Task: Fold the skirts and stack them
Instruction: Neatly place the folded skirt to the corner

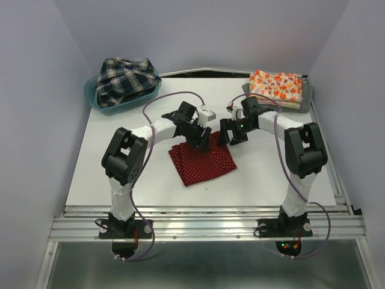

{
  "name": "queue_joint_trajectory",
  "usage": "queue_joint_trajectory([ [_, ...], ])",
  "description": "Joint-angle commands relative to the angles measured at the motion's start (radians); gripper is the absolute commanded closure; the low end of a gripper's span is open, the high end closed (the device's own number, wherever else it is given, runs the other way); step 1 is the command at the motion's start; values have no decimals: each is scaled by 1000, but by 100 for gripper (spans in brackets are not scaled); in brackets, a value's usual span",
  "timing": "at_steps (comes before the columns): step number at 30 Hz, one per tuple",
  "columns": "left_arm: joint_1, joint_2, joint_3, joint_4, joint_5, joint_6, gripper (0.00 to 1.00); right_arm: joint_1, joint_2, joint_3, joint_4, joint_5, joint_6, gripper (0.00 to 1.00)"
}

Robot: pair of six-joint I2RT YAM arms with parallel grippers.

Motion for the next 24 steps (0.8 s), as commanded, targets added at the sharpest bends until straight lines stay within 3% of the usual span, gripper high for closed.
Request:
queue_joint_trajectory([
  [1, 16, -187, -35, 6, 69, 46, 43, 2, 34, -3, 110, -34, -3, 3],
  [6, 38, -219, -23, -11, -8, 104, 35, 2, 81, 8, 148, -39, -23, 12],
  [8, 58, -204, -3, -25, -11, 119, 25, 2, 91, 13, 158, -71, -31, 16],
  [10, 62, -164, 52, -55, -19, 164, 24, 2, 96, 10, 162, -108, -39, 22],
  [17, 67, -5, 201, -144, -9, 319, 23, 2, 65, -9, 158, -168, -39, 18],
  [24, 68, 104, 269, -72, 27, 363, 20, 2, 91, 19, 156, -248, -39, 16],
])
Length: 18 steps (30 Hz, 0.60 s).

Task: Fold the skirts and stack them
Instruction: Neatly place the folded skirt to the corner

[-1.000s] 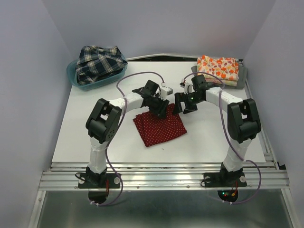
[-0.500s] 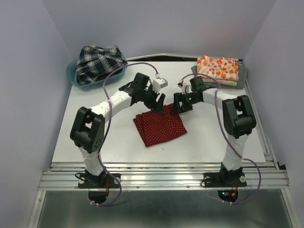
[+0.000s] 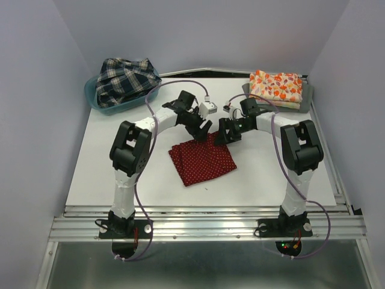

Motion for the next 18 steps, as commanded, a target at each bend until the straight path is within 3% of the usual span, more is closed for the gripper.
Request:
queue_joint_trajectory([
  [1, 2, 35, 71, 24, 46, 50, 20, 2, 21, 26, 23, -81, -17, 17],
  [6, 7, 88, 86, 52, 45, 40, 20, 2, 24, 31, 37, -107, -47, 39],
  [9, 12, 91, 62, 90, 70, 20, 20, 2, 17, 21, 52, -137, -56, 47],
  [13, 15, 65, -9, 153, 121, 12, 14, 2, -20, -14, 113, -168, -55, 55],
  [18, 18, 25, -78, 250, 196, -2, 12, 11, -54, -22, 143, -188, -87, 58],
])
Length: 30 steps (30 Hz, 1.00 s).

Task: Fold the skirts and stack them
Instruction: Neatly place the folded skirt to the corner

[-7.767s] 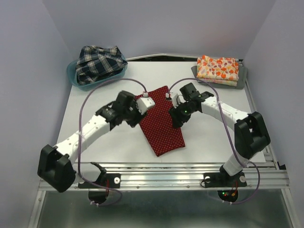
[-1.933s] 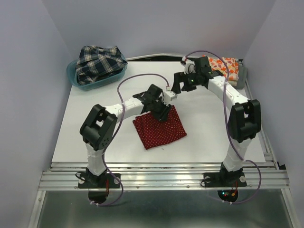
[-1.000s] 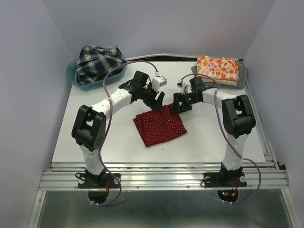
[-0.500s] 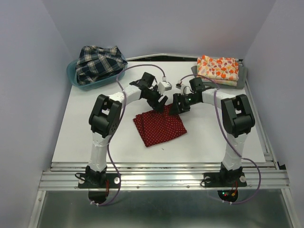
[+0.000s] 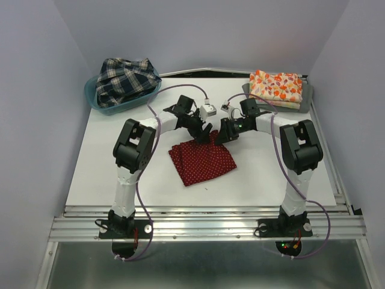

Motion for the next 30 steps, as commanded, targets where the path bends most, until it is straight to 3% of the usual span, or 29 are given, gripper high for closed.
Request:
queue_joint_trajectory([
  [1, 10, -88, -78, 108, 103, -16, 12, 10, -75, -14, 69, -57, -46, 58],
  [9, 22, -161, -242, 320, 213, -37, 16, 20, -77, -12, 66, -74, -60, 59],
  [16, 22, -293, -365, 477, 85, -37, 11, 20, -68, -8, 33, -85, -90, 62],
  [23, 21, -414, -466, 541, -18, 168, 1, 20, -60, 6, 20, -99, -98, 62],
  [30, 9, -486, -471, 368, -37, 573, 2, 20, -48, 32, 2, -97, -101, 61],
])
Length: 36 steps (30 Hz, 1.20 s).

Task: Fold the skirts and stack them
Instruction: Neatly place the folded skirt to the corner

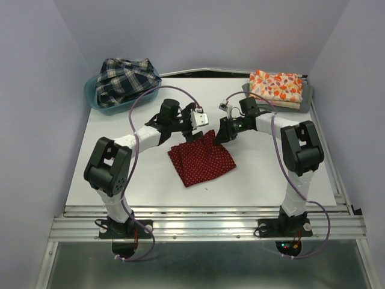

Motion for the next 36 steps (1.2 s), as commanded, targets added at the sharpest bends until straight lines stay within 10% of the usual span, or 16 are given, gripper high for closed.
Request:
queue_joint_trajectory([
  [1, -6, -87, -42, -91, -6, 321, 2, 7, -17, 40, -11, -35, -20, 61],
  [7, -17, -131, -89, -160, 3, 765, 5, 7, -23, 51, -18, -49, -15, 60],
  [36, -167, -14, 36, -269, -22, 892, 12, 25, -59, 32, -16, -121, 7, 58],
])
